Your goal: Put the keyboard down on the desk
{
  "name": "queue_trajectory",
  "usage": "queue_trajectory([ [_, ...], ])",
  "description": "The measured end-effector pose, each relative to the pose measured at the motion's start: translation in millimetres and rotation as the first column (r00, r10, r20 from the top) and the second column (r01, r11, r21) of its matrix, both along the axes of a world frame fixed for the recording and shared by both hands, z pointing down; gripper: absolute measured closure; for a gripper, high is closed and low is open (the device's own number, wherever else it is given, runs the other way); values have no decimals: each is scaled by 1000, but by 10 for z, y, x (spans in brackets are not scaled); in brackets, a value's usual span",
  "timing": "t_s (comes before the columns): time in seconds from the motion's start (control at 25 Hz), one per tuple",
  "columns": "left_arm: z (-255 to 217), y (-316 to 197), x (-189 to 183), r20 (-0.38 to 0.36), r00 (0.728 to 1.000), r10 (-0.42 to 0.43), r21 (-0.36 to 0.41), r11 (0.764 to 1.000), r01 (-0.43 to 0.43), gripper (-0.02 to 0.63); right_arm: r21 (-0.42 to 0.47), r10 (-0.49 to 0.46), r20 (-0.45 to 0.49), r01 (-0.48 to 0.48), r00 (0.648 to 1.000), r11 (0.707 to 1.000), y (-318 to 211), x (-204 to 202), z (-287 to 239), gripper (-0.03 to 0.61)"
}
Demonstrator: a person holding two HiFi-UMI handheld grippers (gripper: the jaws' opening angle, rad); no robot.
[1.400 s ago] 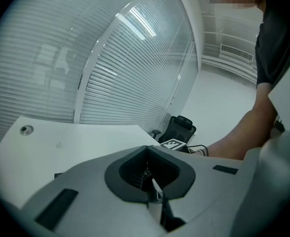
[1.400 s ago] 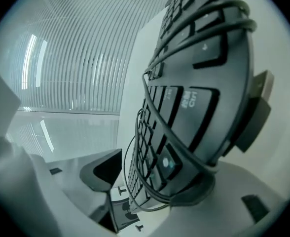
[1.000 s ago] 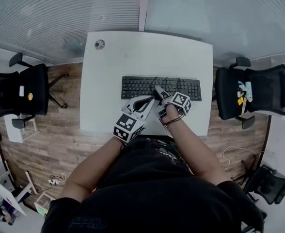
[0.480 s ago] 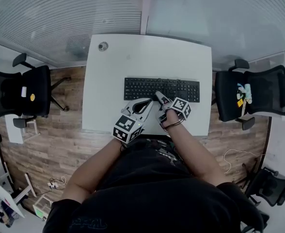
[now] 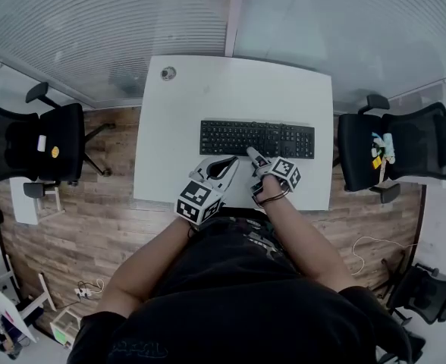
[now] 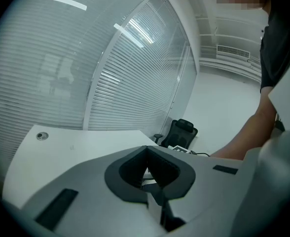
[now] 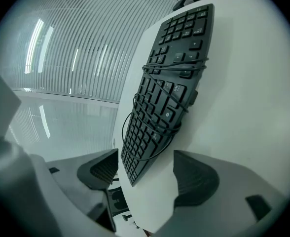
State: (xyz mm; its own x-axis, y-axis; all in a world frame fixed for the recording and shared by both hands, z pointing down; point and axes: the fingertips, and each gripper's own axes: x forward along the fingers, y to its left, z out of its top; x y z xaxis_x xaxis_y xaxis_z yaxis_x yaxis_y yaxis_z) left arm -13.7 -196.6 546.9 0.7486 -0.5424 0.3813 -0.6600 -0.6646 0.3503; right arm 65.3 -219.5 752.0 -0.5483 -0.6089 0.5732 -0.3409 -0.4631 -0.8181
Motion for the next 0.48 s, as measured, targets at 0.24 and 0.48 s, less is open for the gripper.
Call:
queue_trajectory([
  [0.24, -79, 88, -41, -11, 1000, 8, 20, 1000, -8, 598, 108, -77, -60, 83, 995, 991, 28, -63, -252, 247],
  [0.48, -194, 181, -89, -23, 1000, 17, 51, 999, -16, 598, 263, -148, -176, 191, 973, 946, 18, -179, -682, 250],
])
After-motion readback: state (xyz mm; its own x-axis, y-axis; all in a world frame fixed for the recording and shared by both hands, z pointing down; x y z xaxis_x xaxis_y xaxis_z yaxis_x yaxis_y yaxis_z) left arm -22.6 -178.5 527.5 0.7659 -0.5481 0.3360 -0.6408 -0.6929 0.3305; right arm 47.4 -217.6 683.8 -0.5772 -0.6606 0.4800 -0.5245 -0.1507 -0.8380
